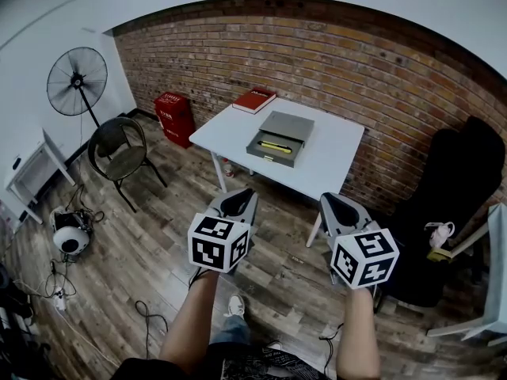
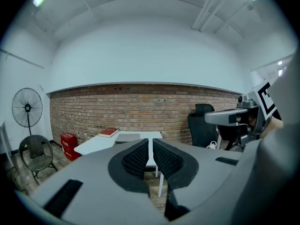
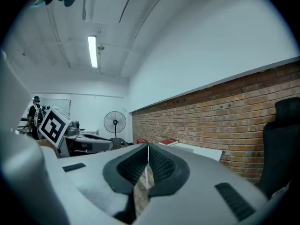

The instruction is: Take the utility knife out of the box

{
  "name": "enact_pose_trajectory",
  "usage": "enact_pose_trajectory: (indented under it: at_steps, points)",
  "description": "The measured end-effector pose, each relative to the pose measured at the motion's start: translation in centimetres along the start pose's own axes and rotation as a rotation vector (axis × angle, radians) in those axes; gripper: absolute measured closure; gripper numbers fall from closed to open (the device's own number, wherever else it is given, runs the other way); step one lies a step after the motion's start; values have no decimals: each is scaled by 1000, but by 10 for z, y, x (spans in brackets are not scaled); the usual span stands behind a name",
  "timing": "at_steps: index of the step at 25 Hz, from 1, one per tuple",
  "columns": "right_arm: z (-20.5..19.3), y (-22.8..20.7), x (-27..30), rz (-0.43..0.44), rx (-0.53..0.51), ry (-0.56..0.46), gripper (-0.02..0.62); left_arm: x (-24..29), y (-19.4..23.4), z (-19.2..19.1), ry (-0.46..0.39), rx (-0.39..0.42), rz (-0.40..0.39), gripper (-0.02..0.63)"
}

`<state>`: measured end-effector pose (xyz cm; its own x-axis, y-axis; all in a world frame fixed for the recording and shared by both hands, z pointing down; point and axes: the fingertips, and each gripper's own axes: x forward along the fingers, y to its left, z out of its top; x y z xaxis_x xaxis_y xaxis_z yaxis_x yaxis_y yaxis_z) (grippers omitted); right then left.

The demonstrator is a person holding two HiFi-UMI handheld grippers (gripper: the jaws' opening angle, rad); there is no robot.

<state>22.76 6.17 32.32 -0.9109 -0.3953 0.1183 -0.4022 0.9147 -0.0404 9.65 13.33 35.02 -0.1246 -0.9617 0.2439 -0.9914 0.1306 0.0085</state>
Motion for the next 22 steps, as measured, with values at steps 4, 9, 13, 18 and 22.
enact_pose_trajectory:
  at_steps: [4, 9, 13, 18, 22]
  points:
    - [-5, -3, 22, -11, -4, 18, 575, 17, 17, 1, -12, -1, -12, 577]
    - [-4, -9, 64, -31, -12, 35, 575, 48, 48, 6, -22, -6, -46, 555]
    - [3, -14, 101, -56, -17, 48, 575, 75, 77, 11, -15, -3, -76, 499]
    - [10, -20, 143, -96, -18, 65, 575, 105, 119, 19, -12, -13, -107, 483]
    - [19, -23, 174, -130, -15, 65, 574, 126, 146, 29, -18, -12, -143, 474]
